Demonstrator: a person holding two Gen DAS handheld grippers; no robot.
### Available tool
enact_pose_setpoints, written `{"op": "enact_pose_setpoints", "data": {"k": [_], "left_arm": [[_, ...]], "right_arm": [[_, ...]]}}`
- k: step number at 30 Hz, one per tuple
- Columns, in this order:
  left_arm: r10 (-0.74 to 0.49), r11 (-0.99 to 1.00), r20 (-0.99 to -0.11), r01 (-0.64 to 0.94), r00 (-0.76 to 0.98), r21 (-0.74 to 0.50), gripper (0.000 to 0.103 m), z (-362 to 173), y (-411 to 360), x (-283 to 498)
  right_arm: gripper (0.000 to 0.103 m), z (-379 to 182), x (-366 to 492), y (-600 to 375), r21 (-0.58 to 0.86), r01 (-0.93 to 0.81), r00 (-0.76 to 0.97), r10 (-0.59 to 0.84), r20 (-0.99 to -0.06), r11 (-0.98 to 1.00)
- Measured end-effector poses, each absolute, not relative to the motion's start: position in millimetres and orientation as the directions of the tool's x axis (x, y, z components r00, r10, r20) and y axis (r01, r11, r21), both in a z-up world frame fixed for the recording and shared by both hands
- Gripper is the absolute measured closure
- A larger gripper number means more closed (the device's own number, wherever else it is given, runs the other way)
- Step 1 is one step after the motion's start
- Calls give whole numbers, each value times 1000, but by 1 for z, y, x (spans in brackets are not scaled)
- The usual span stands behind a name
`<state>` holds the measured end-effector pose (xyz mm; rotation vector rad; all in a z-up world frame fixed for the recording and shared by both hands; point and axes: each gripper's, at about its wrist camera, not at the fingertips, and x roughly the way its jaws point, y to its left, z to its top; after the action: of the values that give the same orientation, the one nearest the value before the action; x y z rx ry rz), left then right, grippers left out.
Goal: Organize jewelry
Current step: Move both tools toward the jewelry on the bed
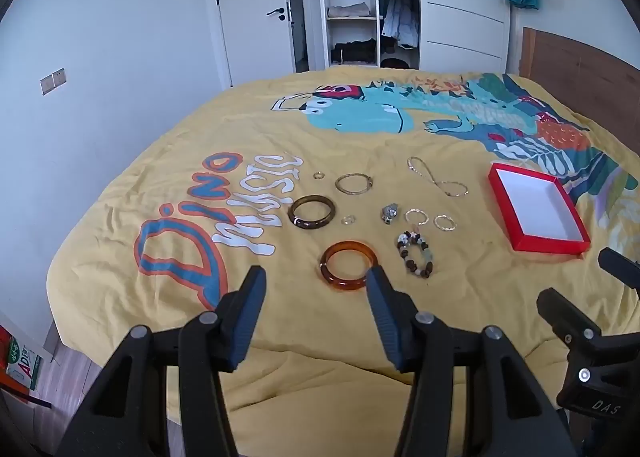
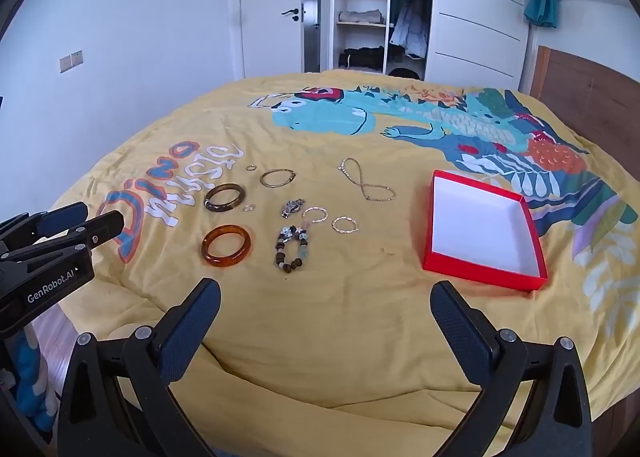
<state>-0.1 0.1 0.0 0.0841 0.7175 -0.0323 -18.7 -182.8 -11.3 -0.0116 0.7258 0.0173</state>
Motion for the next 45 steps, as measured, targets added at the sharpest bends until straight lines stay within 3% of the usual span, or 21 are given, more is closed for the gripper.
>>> {"op": "enact_pose_setpoints", "data": {"k": [45], "left_arm": [[28, 991, -701, 71, 712, 112, 53, -38, -10, 33]], "right_arm": [[8, -48, 19, -181, 93, -95, 702, 133, -699, 991]]}}
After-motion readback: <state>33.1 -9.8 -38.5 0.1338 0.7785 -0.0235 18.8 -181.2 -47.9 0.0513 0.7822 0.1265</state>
